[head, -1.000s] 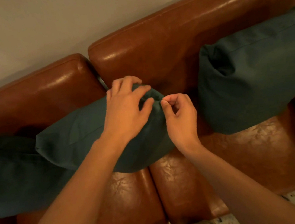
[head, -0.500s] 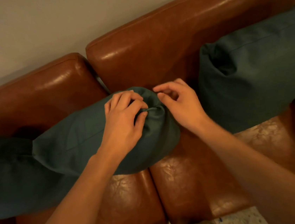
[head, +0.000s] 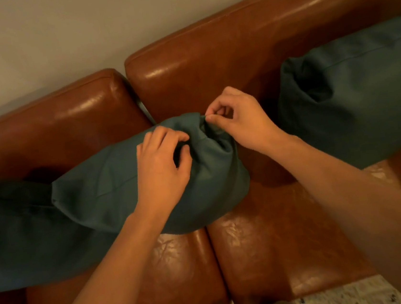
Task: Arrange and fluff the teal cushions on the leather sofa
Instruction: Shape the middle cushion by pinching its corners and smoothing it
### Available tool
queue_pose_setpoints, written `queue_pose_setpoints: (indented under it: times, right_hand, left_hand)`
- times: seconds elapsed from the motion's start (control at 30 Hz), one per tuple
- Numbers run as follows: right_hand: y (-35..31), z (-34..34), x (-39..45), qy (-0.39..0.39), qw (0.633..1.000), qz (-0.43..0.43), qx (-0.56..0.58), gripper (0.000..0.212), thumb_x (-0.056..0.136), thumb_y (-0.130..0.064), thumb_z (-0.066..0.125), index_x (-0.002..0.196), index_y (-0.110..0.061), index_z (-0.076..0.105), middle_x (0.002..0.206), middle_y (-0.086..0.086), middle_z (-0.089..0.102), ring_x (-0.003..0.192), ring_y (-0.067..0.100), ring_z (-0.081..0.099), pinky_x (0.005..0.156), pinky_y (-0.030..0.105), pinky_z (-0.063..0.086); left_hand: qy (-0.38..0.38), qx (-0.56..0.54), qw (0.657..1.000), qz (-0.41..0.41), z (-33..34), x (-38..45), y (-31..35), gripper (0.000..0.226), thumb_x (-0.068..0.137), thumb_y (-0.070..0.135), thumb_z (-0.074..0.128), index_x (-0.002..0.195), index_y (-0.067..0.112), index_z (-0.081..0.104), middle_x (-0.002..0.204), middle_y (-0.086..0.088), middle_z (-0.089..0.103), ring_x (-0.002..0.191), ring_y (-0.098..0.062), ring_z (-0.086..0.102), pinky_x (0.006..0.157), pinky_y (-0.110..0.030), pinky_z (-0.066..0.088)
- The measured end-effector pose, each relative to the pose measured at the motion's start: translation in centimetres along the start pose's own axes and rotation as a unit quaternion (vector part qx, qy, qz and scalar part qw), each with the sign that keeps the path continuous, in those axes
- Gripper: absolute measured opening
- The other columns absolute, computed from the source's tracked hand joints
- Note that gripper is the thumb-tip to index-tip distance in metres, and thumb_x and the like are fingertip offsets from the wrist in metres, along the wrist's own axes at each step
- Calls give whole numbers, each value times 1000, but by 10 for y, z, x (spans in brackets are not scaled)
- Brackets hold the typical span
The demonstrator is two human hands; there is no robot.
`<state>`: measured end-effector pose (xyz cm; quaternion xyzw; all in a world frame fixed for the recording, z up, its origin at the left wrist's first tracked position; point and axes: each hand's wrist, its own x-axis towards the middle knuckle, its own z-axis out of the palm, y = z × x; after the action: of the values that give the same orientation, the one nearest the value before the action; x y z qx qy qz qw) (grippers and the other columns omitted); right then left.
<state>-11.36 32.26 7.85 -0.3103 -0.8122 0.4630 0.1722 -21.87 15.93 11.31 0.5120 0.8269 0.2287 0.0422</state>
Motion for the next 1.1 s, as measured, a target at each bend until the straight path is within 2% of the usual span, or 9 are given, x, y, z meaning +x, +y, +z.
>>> queue_pose_setpoints:
  times: [0.1, 0.23, 0.3, 0.4, 0.47, 0.63, 0.77, 0.93, 1.1]
  right_hand:
    - [6, 7, -6, 26, 987, 86, 133, 10, 89, -18, 68, 82, -24, 69, 87, -7, 54, 76, -4, 53, 77, 15, 43]
    - [2, 16, -8, 28, 962, 143, 229, 18, 90, -21, 66, 77, -33, 70, 106, 7, 64, 100, 17, 62, 96, 38, 50]
    - [-4, 18, -8, 23, 970, 129, 205, 16, 92, -14, 62, 83, -26, 69, 106, 8, 62, 98, 17, 61, 92, 32, 49]
    - [-3, 17, -9, 36, 974, 118, 192, 12, 92, -19, 64, 84, -26, 68, 100, 5, 60, 91, 10, 58, 87, 24, 46]
    - [1, 13, -10, 42, 973, 124, 192, 11, 91, -24, 65, 82, -31, 67, 98, 0, 59, 87, 3, 57, 84, 18, 45]
    - [4, 11, -12, 6, 976, 117, 182, 6, 92, -26, 65, 87, -28, 69, 98, -1, 59, 88, 3, 55, 85, 17, 42]
    - [-1, 10, -20, 95, 989, 72, 87, 9, 85, -29, 71, 84, -22, 65, 91, 1, 55, 83, 6, 53, 78, 15, 40]
    - [-17, 13, -27, 77, 989, 7, -129, 31, 70, -51, 77, 77, -25, 63, 81, -8, 47, 85, 16, 50, 76, 40, 46]
    - [-24, 23, -16, 80, 991, 16, -108, 24, 75, -46, 76, 77, -24, 69, 80, -9, 49, 89, 18, 51, 78, 44, 47]
  left_hand:
    - [-3, -14, 1000, -17, 2, -4, -1, 7, 87, 23, 59, 91, 19, 63, 94, 4, 59, 93, -21, 55, 78, -34, 36]
    - [42, -59, 995, -74, -3, 21, 20, 26, 85, 46, 57, 81, 21, 58, 83, 6, 55, 86, -18, 54, 79, -42, 44]
    - [19, 1, 994, -106, -5, 43, 30, 32, 81, 54, 60, 82, 23, 57, 85, 8, 52, 89, -17, 52, 79, -37, 42]
    - [-41, 56, 990, -126, -5, 62, 30, 10, 81, 36, 63, 80, 26, 60, 84, 10, 53, 95, -20, 56, 80, -38, 42]
    - [-58, 12, 985, -160, -7, 63, 23, 8, 82, 27, 63, 74, 28, 62, 77, 11, 58, 90, -21, 60, 82, -41, 48]
    - [-95, -197, 937, -273, -6, 52, 11, 17, 90, 22, 64, 73, 24, 67, 76, 4, 65, 74, -9, 58, 65, -22, 42]
    - [-99, -251, 920, -285, -6, 52, 9, 20, 92, 19, 61, 73, 24, 66, 79, 4, 66, 77, -6, 58, 71, -21, 43]
    - [-118, -307, 897, -295, -6, 52, 6, 24, 93, 16, 59, 70, 22, 64, 75, 2, 62, 76, -10, 55, 75, -26, 42]
    - [-147, -354, 872, -306, -11, 52, 4, 25, 94, 13, 56, 71, 20, 63, 64, 10, 60, 60, 4, 55, 62, -8, 42]
